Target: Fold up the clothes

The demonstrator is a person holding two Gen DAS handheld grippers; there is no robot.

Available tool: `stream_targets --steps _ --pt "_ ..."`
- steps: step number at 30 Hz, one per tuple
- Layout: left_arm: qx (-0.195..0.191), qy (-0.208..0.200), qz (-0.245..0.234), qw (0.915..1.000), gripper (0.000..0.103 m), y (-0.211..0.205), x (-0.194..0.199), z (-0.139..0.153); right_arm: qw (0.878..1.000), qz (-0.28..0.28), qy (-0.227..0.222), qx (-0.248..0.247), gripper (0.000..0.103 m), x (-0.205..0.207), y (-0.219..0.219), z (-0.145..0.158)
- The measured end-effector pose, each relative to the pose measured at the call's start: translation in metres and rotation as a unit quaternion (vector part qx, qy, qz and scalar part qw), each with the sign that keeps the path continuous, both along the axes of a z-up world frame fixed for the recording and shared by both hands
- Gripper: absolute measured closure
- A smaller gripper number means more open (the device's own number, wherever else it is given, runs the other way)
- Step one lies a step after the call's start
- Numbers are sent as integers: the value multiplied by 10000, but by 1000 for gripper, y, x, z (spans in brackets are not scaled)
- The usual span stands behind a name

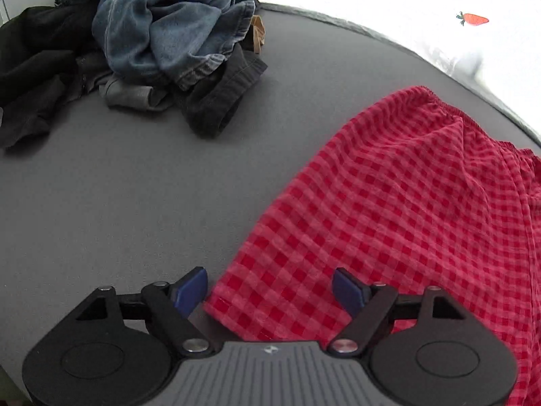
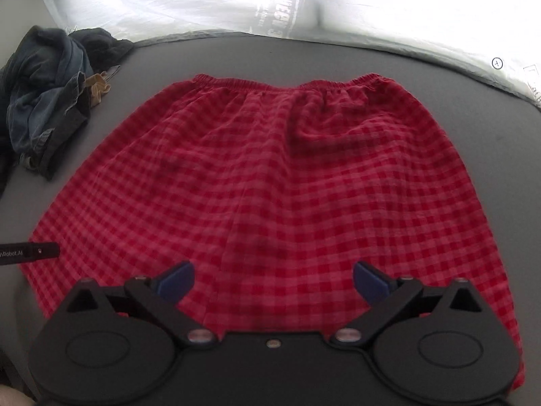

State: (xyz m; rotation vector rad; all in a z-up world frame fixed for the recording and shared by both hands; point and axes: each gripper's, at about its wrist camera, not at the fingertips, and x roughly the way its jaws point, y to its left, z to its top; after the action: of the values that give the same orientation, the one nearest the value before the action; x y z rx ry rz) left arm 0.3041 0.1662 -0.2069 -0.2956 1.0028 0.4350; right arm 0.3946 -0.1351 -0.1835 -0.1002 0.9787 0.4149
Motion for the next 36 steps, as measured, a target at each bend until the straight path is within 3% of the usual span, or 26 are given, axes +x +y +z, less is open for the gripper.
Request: stream_targets --steps 1,2,3,4,7,11,13,17,20,21,22,25,27,29,32,34,36 --pt "86 -76 -46 9999 45 -3 0 1 10000 31 -48 -57 2 -3 2 2" --pt "128 -131 -60 9998 66 -5 -1 1 9999 27 -89 -74 2 -4 1 5" --pt "129 -169 -45 9998 94 -6 0 2 9999 13 -127 -81 2 -5 1 7" --pt "50 -251 -24 9997 101 -7 0 5 9998 -23 -156 -75 2 -6 -1 10" --pt "-305 -696 -129 9970 101 -14 3 26 9996 -178 -203 -70 2 -11 -10 15" --pt "-458 -1403 -1163 9822 101 -62 23 78 9978 -569 -331 -43 2 -23 -37 21" --pt "-713 -1736 -1900 9637 101 -100 37 103 9953 -881 -405 -24 2 -30 -56 23" --pt "-1151 -2101 -3431 9083 100 -196 54 139 9848 -1637 -581 -49 2 -51 -106 27" --pt "-1213 -1972 -4332 8710 86 -270 59 133 9721 -2260 -615 -130 2 -70 -145 24" --pt "-1167 -1823 -4566 8629 72 -290 60 129 9672 -2466 -590 -157 2 -77 -158 21" --pt "-1093 -1605 -4701 8610 67 -301 61 123 9626 -2647 -559 -174 2 -83 -169 19" --pt "-1099 -1345 -4750 8627 58 -299 49 112 9512 -3050 -434 -178 2 -100 -196 11" --pt "-1057 -1259 -4662 8693 34 -288 37 108 9440 -3277 -349 -151 2 -110 -212 5" --pt "-830 -1142 -4388 8874 32 -272 28 102 9438 -3294 -259 21 2 -112 -219 0" --pt "-588 -729 -3664 9257 32 -242 24 91 9557 -2910 -249 374 11 -108 -216 -4" --pt "-479 -460 -3158 9465 32 -224 22 83 9682 -2430 -355 468 24 -102 -204 -4" --pt "-326 -234 -2808 9589 32 -215 20 73 9799 -1901 -414 448 40 -93 -188 -7"
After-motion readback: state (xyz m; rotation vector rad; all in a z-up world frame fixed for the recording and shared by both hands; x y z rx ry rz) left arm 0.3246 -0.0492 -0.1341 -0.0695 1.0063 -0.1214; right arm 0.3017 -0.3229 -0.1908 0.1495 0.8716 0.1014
